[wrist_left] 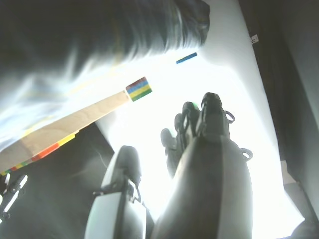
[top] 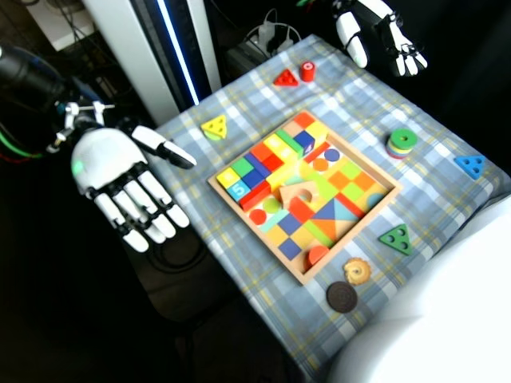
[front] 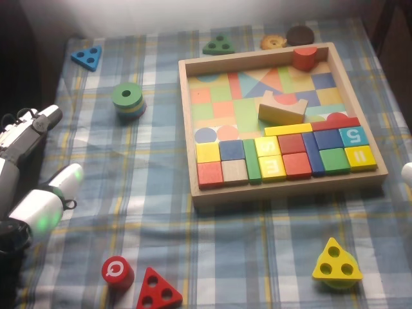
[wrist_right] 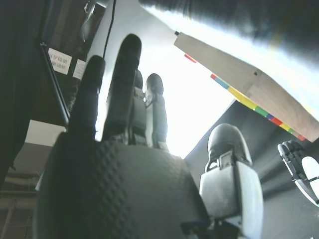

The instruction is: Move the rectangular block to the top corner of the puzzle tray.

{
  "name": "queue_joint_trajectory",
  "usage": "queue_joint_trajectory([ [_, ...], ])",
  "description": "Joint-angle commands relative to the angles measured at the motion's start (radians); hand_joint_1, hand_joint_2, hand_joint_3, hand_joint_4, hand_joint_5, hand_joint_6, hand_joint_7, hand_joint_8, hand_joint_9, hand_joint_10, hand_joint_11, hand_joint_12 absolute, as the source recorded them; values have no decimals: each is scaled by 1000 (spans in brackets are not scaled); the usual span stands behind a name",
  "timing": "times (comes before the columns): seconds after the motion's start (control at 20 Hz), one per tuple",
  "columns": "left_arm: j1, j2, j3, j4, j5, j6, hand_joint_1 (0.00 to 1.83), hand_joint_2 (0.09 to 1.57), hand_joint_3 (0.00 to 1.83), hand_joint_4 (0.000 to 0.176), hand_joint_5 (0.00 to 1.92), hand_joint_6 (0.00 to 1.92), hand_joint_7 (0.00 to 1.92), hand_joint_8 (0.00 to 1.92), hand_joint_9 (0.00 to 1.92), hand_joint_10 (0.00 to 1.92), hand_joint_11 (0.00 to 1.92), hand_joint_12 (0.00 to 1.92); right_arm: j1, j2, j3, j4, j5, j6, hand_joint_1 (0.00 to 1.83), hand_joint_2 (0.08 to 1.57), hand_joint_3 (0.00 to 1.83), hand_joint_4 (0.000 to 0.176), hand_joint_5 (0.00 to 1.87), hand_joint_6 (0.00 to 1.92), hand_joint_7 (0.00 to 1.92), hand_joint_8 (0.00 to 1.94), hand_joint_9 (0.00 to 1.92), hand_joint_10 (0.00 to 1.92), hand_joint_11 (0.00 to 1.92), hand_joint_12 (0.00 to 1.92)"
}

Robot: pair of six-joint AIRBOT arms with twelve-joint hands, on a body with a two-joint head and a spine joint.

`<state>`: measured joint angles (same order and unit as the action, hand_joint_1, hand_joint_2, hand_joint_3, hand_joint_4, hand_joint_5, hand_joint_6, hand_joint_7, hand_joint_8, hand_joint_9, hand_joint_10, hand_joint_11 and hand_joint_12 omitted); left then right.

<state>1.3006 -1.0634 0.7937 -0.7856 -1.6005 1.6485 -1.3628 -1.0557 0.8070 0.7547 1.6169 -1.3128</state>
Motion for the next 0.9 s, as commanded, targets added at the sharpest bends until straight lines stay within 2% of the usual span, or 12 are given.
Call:
queue_joint_trajectory([
  [0.0, -6, 0, 5, 45, -108, -10, 669, 1400, 15, 49, 306, 3, 148, 2, 68, 22, 0, 0, 8, 0, 7, -32, 114, 3, 0, 1117, 14, 93, 371, 6, 273, 3, 163, 12, 0, 437],
  [0.25, -6, 3, 3, 46, -107, -16, 638, 1407, 5, 48, 333, 5, 141, 1, 84, 17, 0, 0, 26, 21, 15, -85, 77, 4, 0, 1110, 0, 95, 366, 2, 269, 2, 181, 7, 0, 541],
  [0.3, -6, 3, 3, 46, -106, -16, 622, 1404, 3, 61, 332, 3, 148, 3, 85, 16, 0, 0, 30, 44, 21, -118, 56, 4, 0, 1130, 3, 85, 330, 3, 245, 4, 201, 9, 0, 623],
  [0.35, -6, 4, 2, 46, -100, -15, 646, 1400, 0, 53, 339, 4, 172, 8, 102, 20, 0, 0, 36, 69, 28, -152, 30, 7, 41, 1214, 10, 43, 326, 1, 270, 5, 262, 14, 0, 750],
  [0.4, -7, 4, 2, 47, -96, -15, 634, 1400, 0, 53, 337, 2, 180, 7, 109, 19, 0, 0, 41, 85, 33, -176, 15, 15, 103, 1235, 6, 38, 323, 1, 292, 7, 297, 17, 0, 856],
  [0.45, -7, 3, 2, 47, -92, -15, 660, 1395, 0, 52, 341, 2, 197, 9, 114, 19, 0, 0, 48, 105, 43, -207, -4, 41, 194, 1237, 2, 77, 292, 2, 306, 9, 292, 10, 0, 878],
  [0.5, -7, 3, 2, 47, -91, -15, 674, 1391, 0, 44, 347, 3, 209, 9, 125, 20, 0, 0, 49, 121, 62, -238, -17, 102, 310, 1246, 2, 62, 272, 1, 310, 5, 290, 6, 0, 917],
  [0.6, -7, 3, 3, 49, -87, -15, 674, 1393, 0, 38, 351, 4, 213, 8, 121, 16, 0, 0, 49, 151, 132, -300, -52, 308, 538, 1221, 0, 76, 254, 0, 406, 12, 451, 40, 20, 1233],
  [0.65, -7, 3, 3, 49, -86, -15, 688, 1395, 0, 23, 363, 6, 219, 7, 118, 13, 0, 0, 53, 162, 155, -327, -74, 369, 637, 1196, 0, 77, 249, 0, 459, 14, 536, 54, 68, 1335],
  [0.75, -7, 3, 3, 50, -85, -15, 710, 1391, 0, 20, 358, 1, 227, 6, 122, 12, 0, 0, 67, 186, 188, -376, -115, 442, 837, 1154, 0, 28, 279, 1, 610, 19, 679, 140, 161, 1562],
  [0.8, -7, 3, 3, 50, -84, -15, 719, 1391, 0, 27, 352, 0, 225, 4, 111, 7, 0, 0, 79, 205, 204, -414, -143, 483, 937, 1125, 1, 0, 245, 0, 800, 152, 656, 792, 494, 1597],
  [0.85, -7, 3, 3, 50, -82, -15, 695, 1394, 0, 25, 352, 1, 228, 4, 118, 9, 0, 0, 97, 227, 215, -457, -176, 511, 927, 1131, 0, 0, 169, 0, 600, 879, 655, 1501, 614, 1841],
])
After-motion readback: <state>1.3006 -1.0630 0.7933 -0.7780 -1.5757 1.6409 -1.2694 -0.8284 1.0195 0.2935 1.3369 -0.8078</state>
